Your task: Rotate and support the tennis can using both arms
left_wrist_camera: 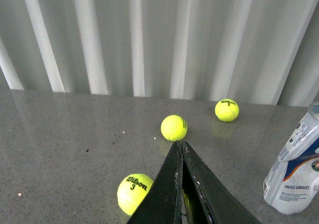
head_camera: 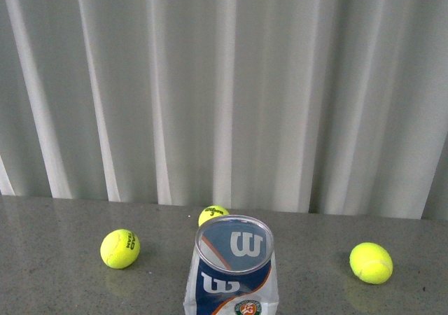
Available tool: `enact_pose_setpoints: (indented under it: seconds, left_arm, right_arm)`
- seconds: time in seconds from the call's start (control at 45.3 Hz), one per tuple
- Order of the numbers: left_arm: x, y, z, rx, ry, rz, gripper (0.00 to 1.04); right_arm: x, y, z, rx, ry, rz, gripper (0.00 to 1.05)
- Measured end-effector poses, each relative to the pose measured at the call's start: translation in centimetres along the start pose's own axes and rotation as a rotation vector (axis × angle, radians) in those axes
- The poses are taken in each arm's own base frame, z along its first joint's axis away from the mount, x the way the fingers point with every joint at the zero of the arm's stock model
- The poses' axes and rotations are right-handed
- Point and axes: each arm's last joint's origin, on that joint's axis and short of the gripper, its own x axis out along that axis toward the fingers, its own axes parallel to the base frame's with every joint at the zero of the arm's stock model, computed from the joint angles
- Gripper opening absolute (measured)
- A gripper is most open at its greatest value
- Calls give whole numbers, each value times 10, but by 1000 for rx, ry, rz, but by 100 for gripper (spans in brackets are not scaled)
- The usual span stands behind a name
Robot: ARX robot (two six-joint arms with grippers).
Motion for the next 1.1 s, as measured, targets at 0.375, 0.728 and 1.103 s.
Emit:
enact_pose_setpoints:
  seconds: [0.375, 0.728, 1.103]
  left_arm:
    - [-1, 0, 1, 0, -11, 0, 41]
    - [-1, 0, 1, 0, -11, 0, 100]
    - [-1, 0, 1, 0, -11, 0, 98]
  right_arm:
    - [0, 0, 0, 0, 0, 0, 98]
    - [0, 0, 0, 0, 0, 0, 98]
    - [0, 0, 0, 0, 0, 0, 98]
